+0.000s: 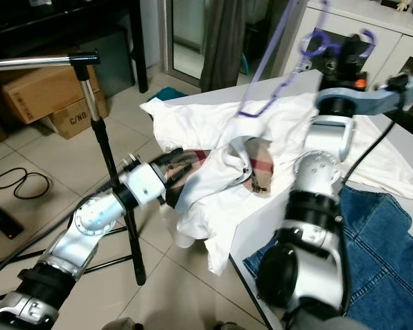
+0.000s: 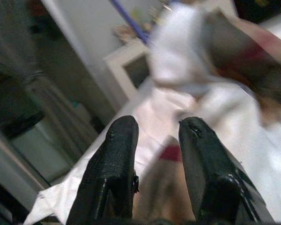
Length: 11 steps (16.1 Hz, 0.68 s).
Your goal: Hang hanger
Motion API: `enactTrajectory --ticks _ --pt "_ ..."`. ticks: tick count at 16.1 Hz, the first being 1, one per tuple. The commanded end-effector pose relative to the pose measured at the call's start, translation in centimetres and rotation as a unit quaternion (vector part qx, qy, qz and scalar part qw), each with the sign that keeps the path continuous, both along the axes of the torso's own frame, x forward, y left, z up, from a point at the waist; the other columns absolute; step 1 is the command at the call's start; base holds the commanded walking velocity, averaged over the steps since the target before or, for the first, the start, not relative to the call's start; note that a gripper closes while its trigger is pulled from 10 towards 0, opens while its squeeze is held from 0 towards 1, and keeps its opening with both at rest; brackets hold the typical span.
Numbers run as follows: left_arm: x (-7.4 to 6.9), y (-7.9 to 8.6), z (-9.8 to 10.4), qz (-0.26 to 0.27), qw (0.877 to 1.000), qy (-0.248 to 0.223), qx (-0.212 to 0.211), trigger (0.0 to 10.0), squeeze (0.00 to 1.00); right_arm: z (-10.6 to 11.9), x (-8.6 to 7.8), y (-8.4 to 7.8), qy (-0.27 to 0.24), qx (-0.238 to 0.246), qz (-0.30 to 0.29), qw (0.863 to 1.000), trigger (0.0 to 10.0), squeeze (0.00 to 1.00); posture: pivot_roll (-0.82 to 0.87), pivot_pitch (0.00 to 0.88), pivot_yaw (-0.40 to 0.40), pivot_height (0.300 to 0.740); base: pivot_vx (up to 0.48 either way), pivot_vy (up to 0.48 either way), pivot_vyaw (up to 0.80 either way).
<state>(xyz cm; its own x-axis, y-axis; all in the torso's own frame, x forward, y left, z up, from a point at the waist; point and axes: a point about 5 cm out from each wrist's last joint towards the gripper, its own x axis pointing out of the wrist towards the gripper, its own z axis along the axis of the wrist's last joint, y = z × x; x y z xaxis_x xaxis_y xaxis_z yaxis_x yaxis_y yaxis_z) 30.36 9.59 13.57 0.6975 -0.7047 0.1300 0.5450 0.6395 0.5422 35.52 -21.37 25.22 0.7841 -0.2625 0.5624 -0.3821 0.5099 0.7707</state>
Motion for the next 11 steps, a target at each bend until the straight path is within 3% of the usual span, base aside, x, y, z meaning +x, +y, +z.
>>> enactTrajectory --ticks 1,3,7,11 --pt "0.7 0.3 0.9 0.014 0.999 -0.001 -0.036 10.0 0.00 0.7 -0.5 0.5 -0.030 -0.002 0.024 0.999 0.0 0.00 0.08 0.021 -0.064 0.740 0.000 0.000 0.00" --pt "0.8 0.3 0.9 0.018 0.998 0.005 -0.052 10.0 0.00 0.9 -0.7 0.6 -0.041 0.003 0.033 0.999 0.0 0.00 0.07 0.022 -0.063 0.740 0.000 0.000 0.00" --pt "1.6 0.2 1.1 0.041 0.995 0.007 -0.086 10.0 0.00 0.8 -0.9 0.2 -0.048 0.067 0.049 0.995 0.0 0.00 0.07 0.023 -0.062 0.740 0.000 0.000 0.00" --pt "2.6 -0.3 0.9 0.043 0.996 0.009 -0.078 10.0 0.00 1.4 -2.1 2.3 -0.108 0.056 0.147 0.982 0.0 0.00 0.07 0.021 -0.068 0.740 0.000 0.000 0.00"
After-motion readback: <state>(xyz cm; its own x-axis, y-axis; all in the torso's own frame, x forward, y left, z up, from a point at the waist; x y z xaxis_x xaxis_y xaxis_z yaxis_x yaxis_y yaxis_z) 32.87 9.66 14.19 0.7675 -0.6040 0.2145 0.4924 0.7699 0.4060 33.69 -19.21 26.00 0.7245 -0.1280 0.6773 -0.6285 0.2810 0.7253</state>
